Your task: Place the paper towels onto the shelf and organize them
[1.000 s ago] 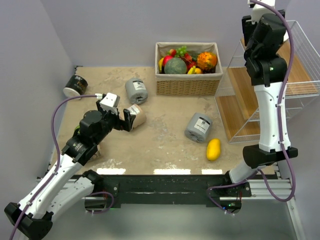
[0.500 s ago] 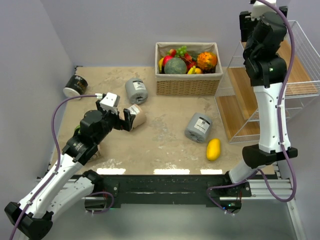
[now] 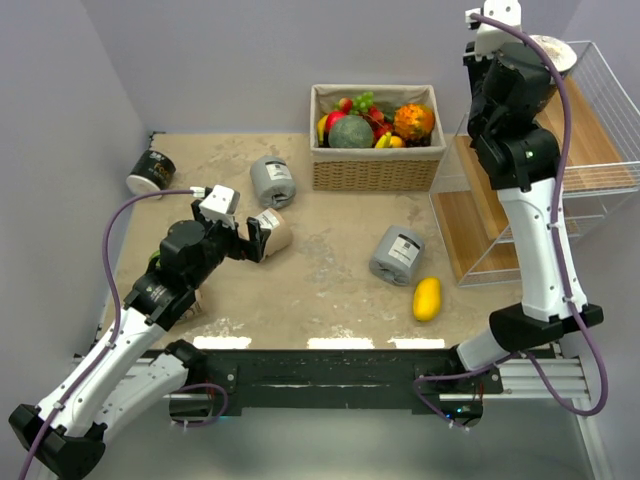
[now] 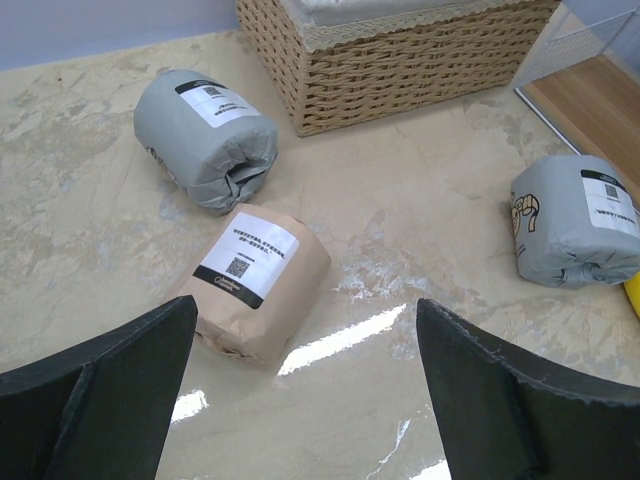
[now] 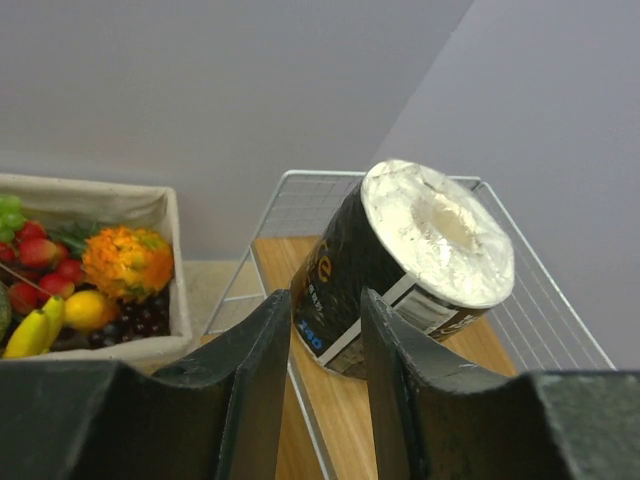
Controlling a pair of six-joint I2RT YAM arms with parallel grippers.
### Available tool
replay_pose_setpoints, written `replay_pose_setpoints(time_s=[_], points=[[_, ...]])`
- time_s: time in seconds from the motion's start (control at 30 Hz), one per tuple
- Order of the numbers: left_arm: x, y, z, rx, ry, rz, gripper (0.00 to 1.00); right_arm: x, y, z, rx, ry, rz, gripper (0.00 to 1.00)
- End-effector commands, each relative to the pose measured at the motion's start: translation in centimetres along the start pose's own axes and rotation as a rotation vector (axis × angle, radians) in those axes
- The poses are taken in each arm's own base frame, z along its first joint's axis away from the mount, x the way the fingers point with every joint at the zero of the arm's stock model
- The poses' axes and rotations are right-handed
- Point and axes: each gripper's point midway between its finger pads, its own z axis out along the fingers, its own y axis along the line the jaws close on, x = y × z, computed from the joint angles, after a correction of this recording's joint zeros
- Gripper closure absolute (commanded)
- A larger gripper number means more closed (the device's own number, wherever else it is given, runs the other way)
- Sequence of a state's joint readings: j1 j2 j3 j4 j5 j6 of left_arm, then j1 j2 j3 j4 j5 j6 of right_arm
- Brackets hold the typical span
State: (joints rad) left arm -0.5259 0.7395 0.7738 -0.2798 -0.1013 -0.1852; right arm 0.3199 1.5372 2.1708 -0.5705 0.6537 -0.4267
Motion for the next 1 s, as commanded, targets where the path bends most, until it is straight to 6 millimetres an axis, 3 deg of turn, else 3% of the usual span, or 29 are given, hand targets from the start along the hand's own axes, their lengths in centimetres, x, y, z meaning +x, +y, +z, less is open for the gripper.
replay_pose_setpoints(time_s=[0.0,0.13,0.37,0.47,0.53,0.67,0.8,0.9,0.93,0.97], points=[[-0.8,0.0,-0.1,0.005,-0.026,0.022,0.04,2.5,0.0,1.3,0.047,0.072,-0.039,0.63],[-0.9,0.0,-0.2,0.004,-0.029,0.023,0.04,3.7,-1.6,2.7,0.120,0.096,-0.043,0.64],[-0.7,-0.1,-0.2,0.010,-0.030,0.028,0.02,5.8,-2.4,5.1,0.199,0.131,-0.092,0.64],[-0.7,0.0,-0.1,0.007,-0.028,0.028,0.02,5.5,-2.8,5.1,0.198,0.117,-0.074,0.64],[-0.5,0.0,0.0,0.005,-0.021,0.027,0.02,5.0,-2.0,5.0,0.138,0.091,-0.055,0.64],[-0.4,0.2,0.1,-0.009,-0.015,0.026,0.02,3.9,-1.4,4.2,0.061,0.058,-0.011,0.62],[-0.4,0.6,0.1,-0.028,-0.016,0.023,0.02,3.1,-0.4,2.0,-0.055,0.050,0.068,0.60],[-0.5,1.1,0.0,-0.058,-0.015,0.022,0.02,2.5,2.9,-0.1,-0.261,0.018,0.140,0.57],[-0.4,1.2,0.0,-0.066,-0.013,0.021,0.02,1.3,3.5,-1.9,-0.351,-0.030,0.176,0.54],[-0.5,1.4,-0.1,-0.076,-0.018,0.019,0.02,1.8,4.9,-2.5,-0.413,-0.018,0.230,0.53]])
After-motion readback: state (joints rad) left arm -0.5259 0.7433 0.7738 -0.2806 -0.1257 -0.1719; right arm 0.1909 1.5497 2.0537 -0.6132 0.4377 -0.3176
